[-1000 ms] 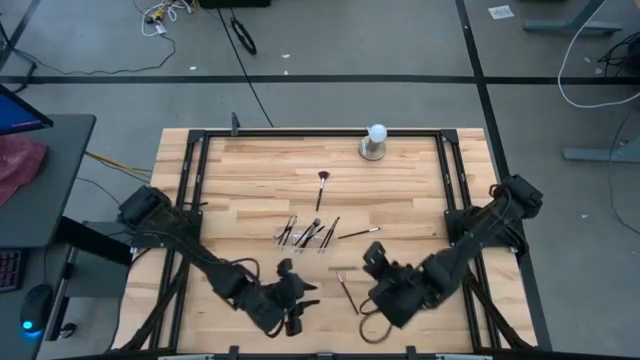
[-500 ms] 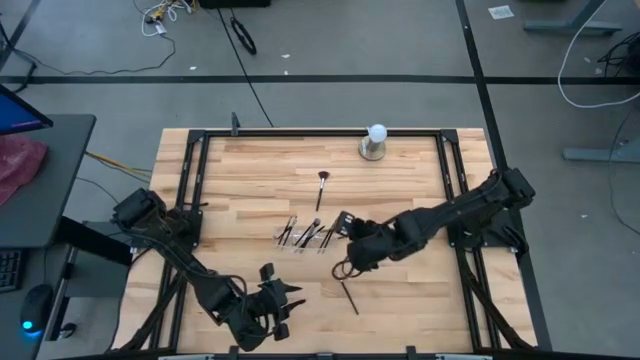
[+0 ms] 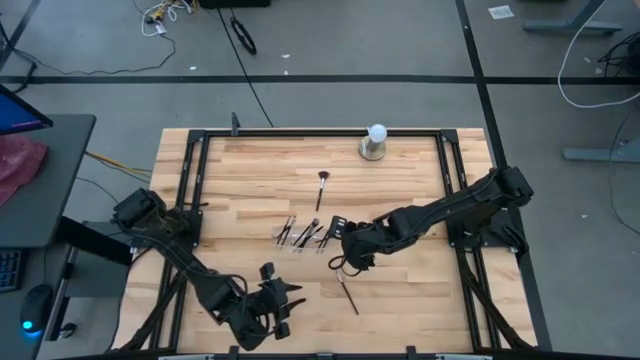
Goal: Put items in baskets/containers
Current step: Put the eyeshadow brush into the transparent organizer
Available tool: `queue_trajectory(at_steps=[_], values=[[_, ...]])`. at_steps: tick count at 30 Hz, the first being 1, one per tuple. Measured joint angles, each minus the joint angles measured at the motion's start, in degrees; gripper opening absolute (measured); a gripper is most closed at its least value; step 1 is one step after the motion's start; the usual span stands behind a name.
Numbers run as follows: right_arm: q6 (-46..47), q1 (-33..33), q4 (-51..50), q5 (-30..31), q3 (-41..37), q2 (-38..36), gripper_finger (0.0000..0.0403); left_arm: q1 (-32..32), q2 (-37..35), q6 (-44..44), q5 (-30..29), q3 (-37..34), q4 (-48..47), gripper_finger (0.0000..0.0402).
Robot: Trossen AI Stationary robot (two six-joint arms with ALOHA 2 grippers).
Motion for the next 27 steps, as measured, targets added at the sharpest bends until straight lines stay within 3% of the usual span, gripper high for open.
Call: queue_trajectory(at_steps=[8, 19, 23, 27], values=[[0.5, -0.2, 2.0, -1.3, -2.5, 0.0, 0.0015, 0.0, 0.0, 0.0, 0.0, 0.0, 0.0, 0.014], [6.5, -1.9, 6.0, -0.6, -2.6, 0.0, 0.009, 0.1, 0.0, 0.0, -0.2, 0.0, 0.0, 0.014], [9.9, -3.0, 9.0, 3.4, -2.6, 0.0, 0.0115, 0.1, 0.0, 0.0, -0.2, 0.0, 0.0, 0.014], [21.9, -3.4, 13.8, 10.9, -2.6, 0.0, 0.0125, 0.1, 0.0, 0.0, -0.2, 0.0, 0.0, 0.014]])
